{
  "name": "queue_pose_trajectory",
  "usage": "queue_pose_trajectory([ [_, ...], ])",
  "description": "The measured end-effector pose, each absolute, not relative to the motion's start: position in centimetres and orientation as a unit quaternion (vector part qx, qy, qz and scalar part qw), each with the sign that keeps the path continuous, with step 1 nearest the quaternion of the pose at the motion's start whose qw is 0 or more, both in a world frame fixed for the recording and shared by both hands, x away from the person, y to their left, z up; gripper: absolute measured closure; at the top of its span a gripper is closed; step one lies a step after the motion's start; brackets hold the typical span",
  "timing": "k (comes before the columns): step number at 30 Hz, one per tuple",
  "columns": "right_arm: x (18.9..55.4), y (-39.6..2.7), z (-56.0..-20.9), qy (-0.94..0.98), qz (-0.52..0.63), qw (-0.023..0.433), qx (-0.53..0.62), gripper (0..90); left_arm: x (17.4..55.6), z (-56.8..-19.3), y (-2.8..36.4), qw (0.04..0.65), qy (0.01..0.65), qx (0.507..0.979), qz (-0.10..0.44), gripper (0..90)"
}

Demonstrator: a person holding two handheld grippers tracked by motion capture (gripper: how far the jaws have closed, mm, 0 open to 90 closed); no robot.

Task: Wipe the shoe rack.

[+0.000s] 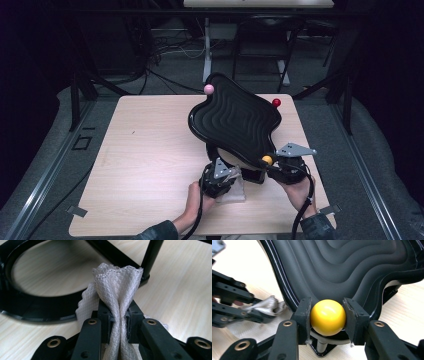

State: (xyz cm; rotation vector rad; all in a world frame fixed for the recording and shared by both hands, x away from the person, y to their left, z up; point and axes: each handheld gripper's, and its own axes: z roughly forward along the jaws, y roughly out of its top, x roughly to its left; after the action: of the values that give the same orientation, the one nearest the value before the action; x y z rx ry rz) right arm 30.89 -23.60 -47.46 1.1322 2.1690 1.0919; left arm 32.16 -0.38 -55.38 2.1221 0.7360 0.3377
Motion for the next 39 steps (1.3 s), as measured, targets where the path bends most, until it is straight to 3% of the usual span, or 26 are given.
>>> queue_pose_trajectory([
  [12,30.8,-23.3,-47.5,0.786,0.398,0.235,0.410,59.6,32.2,-56.6,-3.4,0.427,0.290,0.839,0.174,78.1],
  [19,30.7,-23.2,-47.6,0.786,0.395,0.240,0.410,59.8,32.3,-57.2,-4.6,0.410,0.288,0.848,0.172,78.2],
  [39,30.7,-23.2,-47.5,0.789,0.395,0.240,0.406,59.8,36.0,-57.1,1.1,0.389,0.368,0.824,0.186,78.5],
])
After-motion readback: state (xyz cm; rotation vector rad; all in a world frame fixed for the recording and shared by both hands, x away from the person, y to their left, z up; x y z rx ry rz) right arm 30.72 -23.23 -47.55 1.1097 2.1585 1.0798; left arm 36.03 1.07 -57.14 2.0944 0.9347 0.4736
